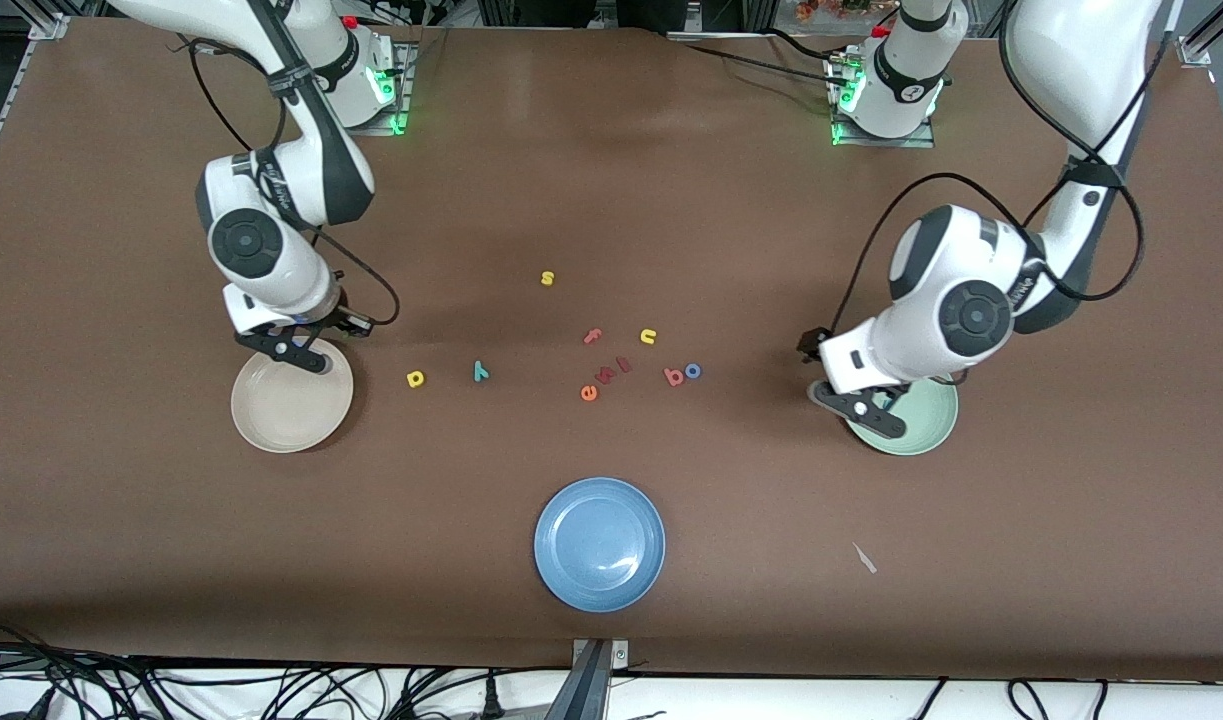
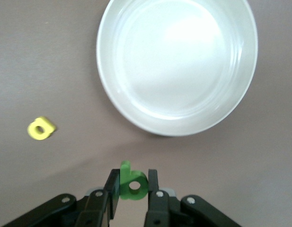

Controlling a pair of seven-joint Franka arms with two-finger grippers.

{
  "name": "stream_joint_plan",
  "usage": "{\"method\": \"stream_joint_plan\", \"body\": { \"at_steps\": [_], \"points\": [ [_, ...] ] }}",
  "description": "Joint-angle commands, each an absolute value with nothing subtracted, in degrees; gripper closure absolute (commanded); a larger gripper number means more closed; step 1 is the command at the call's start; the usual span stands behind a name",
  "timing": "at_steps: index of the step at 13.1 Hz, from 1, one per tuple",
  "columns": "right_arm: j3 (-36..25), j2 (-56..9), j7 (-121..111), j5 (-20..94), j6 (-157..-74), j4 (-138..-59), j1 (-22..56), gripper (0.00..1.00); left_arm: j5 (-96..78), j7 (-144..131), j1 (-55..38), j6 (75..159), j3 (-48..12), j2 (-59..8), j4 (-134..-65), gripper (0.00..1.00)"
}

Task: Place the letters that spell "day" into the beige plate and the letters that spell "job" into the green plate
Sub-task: 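Drop the green b in the beige plate while the left gripper moves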

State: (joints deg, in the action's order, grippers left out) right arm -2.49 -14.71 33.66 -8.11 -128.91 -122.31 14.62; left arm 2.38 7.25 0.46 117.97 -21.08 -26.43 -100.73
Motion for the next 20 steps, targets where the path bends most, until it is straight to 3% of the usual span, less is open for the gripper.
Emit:
{"method": "stream_joint_plan", "body": {
  "at_steps": [1, 10, 13, 14, 15, 16, 19, 20],
  "points": [
    [-3.78, -15.99, 23.85, -6.86, -127.80, -119.28, 12.40, 0.88, 2.99, 8.26, 0.09, 118.29, -24.16, -25.92, -100.37, 0.00],
    [-3.69, -26.45, 6.25, -3.52, -128.14, -109.78, 5.45, 0.85, 3.60, 7.47, -6.77, 131.30, -25.93, -36.64, -102.13, 0.00],
    [-3.60, -27.51, 5.36, -3.52, -128.49, -109.69, 4.22, 0.83, 12.61, 7.30, -9.66, 136.04, -25.75, -39.28, -102.04, 0.00],
    [-3.52, -27.60, 5.45, -3.43, -128.50, -109.60, 4.13, 0.77, 16.66, 5.82, -9.58, 137.10, -25.75, -39.81, -102.04, 0.00],
    [-3.52, -28.03, 5.36, -2.82, -128.50, -109.25, 4.22, 0.45, 19.31, 4.76, -9.58, 137.28, -25.66, -39.99, -101.95, 0.00],
    [-3.52, -28.04, 5.36, -1.42, -128.41, -108.99, 4.22, 0.02, 19.94, 3.35, -9.58, 137.29, -25.75, -40.25, -101.95, 0.00],
    [-2.64, -26.81, 5.45, -0.18, -126.14, -108.37, 5.27, 0.00, 20.21, 1.14, -10.02, 137.29, -25.75, -40.43, -101.60, 0.00],
    [-2.03, -26.46, 5.28, -0.18, -123.69, -107.33, 5.36, 0.01, 20.21, 1.49, -10.02, 137.29, -25.84, -41.04, -101.17, 0.05]
  ]
}}
